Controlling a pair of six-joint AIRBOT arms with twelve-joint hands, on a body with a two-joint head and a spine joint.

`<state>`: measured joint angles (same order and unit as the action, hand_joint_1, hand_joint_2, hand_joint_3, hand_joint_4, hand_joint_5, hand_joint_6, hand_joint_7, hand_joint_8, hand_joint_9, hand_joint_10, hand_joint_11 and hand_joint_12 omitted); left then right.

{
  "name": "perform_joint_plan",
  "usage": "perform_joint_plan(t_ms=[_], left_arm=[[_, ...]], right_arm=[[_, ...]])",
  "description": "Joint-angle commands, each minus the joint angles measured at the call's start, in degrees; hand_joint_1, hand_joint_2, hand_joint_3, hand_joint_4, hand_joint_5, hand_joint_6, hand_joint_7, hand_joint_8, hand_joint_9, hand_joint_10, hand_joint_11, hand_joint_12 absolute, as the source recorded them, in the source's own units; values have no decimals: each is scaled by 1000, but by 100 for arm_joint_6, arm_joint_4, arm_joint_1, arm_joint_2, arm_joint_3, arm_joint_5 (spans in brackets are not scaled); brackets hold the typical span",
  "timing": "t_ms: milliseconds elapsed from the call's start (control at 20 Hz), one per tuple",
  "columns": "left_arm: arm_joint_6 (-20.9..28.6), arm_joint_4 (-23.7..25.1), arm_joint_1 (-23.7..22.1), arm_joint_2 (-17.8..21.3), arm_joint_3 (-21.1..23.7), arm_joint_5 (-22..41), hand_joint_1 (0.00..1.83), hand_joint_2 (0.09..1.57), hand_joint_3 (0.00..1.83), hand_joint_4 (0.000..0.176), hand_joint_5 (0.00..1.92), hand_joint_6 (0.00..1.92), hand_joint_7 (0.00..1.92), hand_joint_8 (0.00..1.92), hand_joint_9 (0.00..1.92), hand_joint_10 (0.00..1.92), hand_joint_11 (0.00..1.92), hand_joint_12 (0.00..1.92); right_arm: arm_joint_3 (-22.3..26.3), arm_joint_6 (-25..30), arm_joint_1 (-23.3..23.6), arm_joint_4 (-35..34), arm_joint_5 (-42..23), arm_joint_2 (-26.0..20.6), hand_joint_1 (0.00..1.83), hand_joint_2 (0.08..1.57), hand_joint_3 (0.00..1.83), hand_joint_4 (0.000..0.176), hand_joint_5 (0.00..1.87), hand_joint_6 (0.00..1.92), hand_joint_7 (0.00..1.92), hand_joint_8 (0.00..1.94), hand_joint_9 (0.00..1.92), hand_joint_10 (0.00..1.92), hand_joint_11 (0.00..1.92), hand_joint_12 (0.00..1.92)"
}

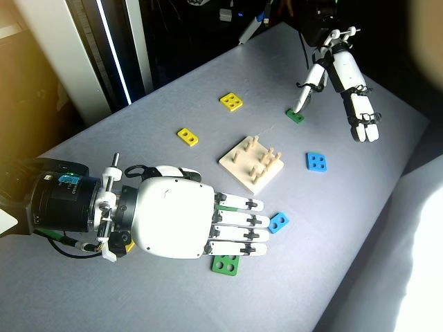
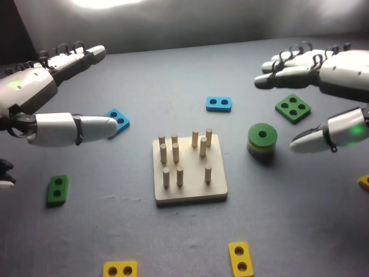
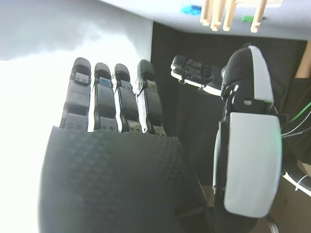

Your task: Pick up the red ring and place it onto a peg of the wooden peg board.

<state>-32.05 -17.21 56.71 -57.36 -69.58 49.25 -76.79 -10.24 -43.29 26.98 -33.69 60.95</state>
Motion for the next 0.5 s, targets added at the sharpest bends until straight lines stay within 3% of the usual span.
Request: perform_joint_plan(t_ms=[0,50,100,200,300,350,450], left_arm=[[23,-46,-64,-28,-57,693,399,941,0,176,57,3,0,0,0,0,0,0],[28,-46,-64,-34,-64,691,402,947,0,176,60,4,0,0,0,0,0,0],[40,-46,-64,-42,-73,688,389,952,2,176,57,2,0,0,0,0,0,0],[57,-46,-64,-48,-84,682,400,937,0,176,59,2,0,0,0,0,0,0],[65,-44,-74,-51,-87,682,392,937,0,176,61,3,0,0,0,0,0,0],[66,-41,-83,-52,-88,682,403,950,3,175,60,2,0,0,0,0,0,0],[67,-39,-88,-51,-89,683,411,959,6,176,63,3,0,0,0,0,0,0]], right_arm=[[-18,48,102,-149,-506,47,775,980,3,35,256,40,112,19,11,5,8,4],[-34,52,103,-140,-493,78,773,974,0,32,256,39,116,19,18,8,1,0],[-73,92,110,-103,-471,132,764,978,2,16,242,32,111,16,19,8,0,0],[-187,258,123,31,-423,257,771,986,5,37,244,31,97,8,14,6,0,0],[-223,303,143,147,-319,310,763,951,0,20,298,50,133,21,26,11,0,0],[-235,303,166,228,-243,337,736,932,0,31,307,50,142,22,28,11,0,0],[-276,303,186,314,-140,384,719,947,0,0,299,39,143,17,44,17,0,0]])
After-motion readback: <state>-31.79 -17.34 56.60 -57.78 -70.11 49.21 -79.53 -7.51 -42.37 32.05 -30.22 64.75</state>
